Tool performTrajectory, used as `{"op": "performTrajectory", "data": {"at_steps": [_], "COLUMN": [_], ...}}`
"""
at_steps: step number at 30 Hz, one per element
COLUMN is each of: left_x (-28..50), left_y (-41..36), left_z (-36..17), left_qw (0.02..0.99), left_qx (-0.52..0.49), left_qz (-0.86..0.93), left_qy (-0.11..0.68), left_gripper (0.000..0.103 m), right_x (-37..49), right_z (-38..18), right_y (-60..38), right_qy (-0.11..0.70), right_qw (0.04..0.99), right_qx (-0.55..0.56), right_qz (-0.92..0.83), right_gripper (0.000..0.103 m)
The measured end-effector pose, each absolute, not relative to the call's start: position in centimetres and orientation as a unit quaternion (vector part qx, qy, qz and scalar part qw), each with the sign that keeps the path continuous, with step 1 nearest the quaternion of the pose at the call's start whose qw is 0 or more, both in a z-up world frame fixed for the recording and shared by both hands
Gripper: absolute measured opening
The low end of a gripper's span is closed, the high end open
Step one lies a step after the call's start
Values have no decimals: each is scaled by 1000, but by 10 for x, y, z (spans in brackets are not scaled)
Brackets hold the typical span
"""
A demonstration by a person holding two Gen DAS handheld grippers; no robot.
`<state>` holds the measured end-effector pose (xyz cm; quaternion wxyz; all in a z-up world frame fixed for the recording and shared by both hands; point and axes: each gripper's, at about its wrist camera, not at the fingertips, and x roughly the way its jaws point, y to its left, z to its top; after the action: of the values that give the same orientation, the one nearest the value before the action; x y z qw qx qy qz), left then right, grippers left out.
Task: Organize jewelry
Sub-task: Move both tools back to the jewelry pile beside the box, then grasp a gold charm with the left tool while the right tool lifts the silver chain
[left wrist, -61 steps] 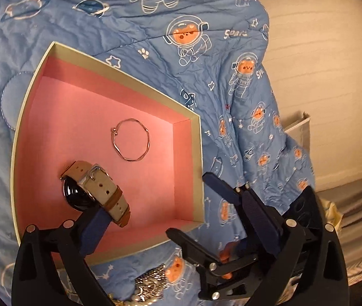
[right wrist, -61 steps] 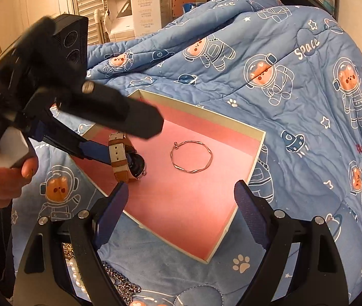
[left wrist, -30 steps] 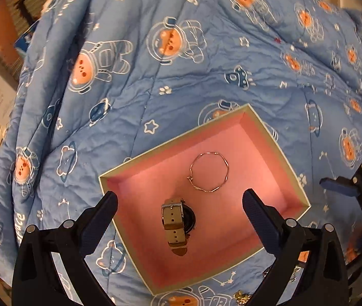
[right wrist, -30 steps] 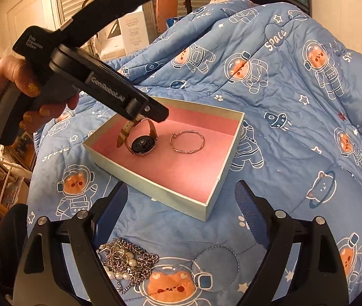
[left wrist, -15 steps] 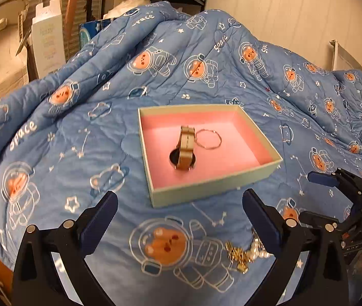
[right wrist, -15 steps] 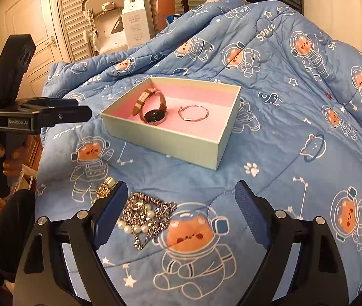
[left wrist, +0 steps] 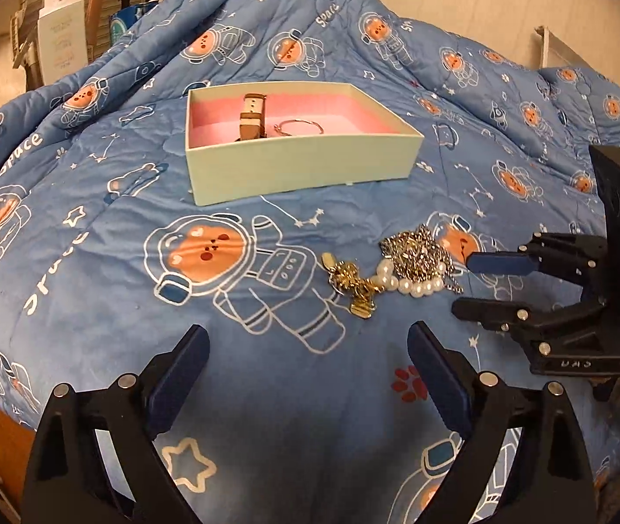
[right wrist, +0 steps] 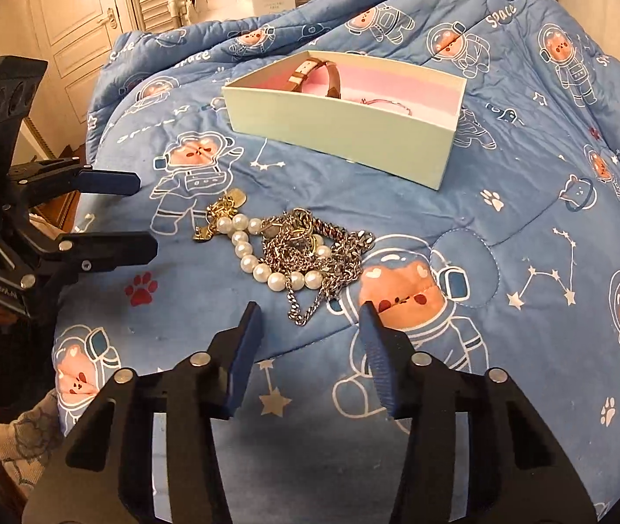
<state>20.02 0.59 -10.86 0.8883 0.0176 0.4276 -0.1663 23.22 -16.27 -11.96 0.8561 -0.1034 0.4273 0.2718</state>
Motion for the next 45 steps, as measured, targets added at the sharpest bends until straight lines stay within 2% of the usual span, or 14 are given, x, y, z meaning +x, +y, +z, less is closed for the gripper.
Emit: {"op": "performTrajectory", "data": {"at_steps": [8,15,17,19,21,35,45], "left_x": [202,213,214,213,210,200,192], "left_y": [-16,-28,-29,-29,-31,-26,-20], "left_z": [-117,-121,-121,-120,-120,-110,-91], "left_qw": [886,884,884,883,881,887,895], "left_qx": [74,77,73,69,68,33,6], "left_qz": [-177,-193,-195,-201,-208,-206,-199], "left_qy": [421,419,419,419,420,412,399], "left_gripper": [65,46,39,24,15,14,14], "right_x": [238,246,247,247,247,230,222], "right_z": [-125,-128,-128,-128,-128,-112,-51], "right_y": [-158,-163,-163,-165,-165,-177,-186], "right_qy": [428,438,438,440,442,429,380], "right_qw": [854,853,854,854,853,860,874], "right_qx": [-114,-78,-75,-69,-66,-42,-4], "right_qz": [273,274,271,270,270,272,305], "right_gripper": [27,14,8,7,7,6,6]}}
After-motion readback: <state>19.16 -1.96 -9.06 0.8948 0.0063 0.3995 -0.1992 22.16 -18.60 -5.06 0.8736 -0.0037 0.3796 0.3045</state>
